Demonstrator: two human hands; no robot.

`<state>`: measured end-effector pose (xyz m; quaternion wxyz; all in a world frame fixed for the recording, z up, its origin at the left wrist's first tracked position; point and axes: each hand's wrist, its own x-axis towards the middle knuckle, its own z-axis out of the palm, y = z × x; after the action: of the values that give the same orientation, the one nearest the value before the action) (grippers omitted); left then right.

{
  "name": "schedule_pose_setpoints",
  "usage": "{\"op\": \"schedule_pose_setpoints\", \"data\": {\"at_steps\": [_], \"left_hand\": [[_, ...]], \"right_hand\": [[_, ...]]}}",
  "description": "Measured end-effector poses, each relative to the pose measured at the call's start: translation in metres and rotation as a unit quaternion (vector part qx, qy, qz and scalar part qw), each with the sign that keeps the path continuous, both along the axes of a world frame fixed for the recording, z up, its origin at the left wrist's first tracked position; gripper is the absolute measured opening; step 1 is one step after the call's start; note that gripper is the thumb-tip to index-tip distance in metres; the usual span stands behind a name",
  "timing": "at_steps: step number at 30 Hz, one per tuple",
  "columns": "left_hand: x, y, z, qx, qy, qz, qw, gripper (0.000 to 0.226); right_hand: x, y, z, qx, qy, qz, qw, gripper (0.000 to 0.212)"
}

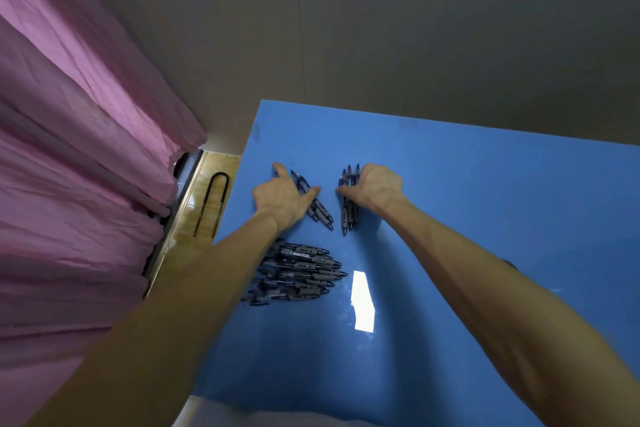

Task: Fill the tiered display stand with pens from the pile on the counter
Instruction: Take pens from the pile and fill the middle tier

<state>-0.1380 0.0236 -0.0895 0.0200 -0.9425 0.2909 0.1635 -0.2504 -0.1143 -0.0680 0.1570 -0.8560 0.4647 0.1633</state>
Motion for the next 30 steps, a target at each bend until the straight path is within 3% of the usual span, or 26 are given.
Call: {"op": "schedule_pose_setpoints", "data": {"at_steps": [2,6,10,14,19,23,27,30], "left_hand": [[0.0,-0.008,-0.003,0.007,-0.01,-0.014,1.0,0.1],[-0.002,-0.025,-0.001,-0.014,0.032,-0.018,0.999,0.072],[-0.008,-0.042,-0.003,0.005,0.045,-0.036,0.998,0.075],[-0.01,-0.043,-0.009,0.05,-0.011,-0.11,0.993,0.048],[0.007,-0.029,-0.007,-0.075,0.068,-0.075,0.992,0.02],[0.021,-0.021,0.008,-0.121,0.123,-0.048,0.984,0.027],[0.017,-0.017,0.022,-0.191,0.204,-0.029,0.96,0.027],[0.007,-0.014,0.03,-0.229,0.236,-0.031,0.944,0.03]], "right_hand": [[0.004,-0.002,-0.002,0.021,-0.012,-0.008,1.0,0.042],[0.01,-0.004,-0.004,0.066,-0.026,-0.014,0.997,0.034],[0.01,-0.006,-0.006,0.065,-0.03,-0.005,0.997,0.028],[0.0,-0.005,-0.012,0.05,-0.062,-0.011,0.997,0.03],[-0.012,-0.001,-0.018,0.056,-0.091,-0.025,0.994,0.031],[-0.025,-0.006,-0.015,0.028,-0.138,-0.022,0.99,0.025],[-0.036,-0.004,-0.017,0.019,-0.099,-0.007,0.995,0.019],[-0.035,-0.001,-0.019,-0.028,-0.054,0.016,0.998,0.03]]}}
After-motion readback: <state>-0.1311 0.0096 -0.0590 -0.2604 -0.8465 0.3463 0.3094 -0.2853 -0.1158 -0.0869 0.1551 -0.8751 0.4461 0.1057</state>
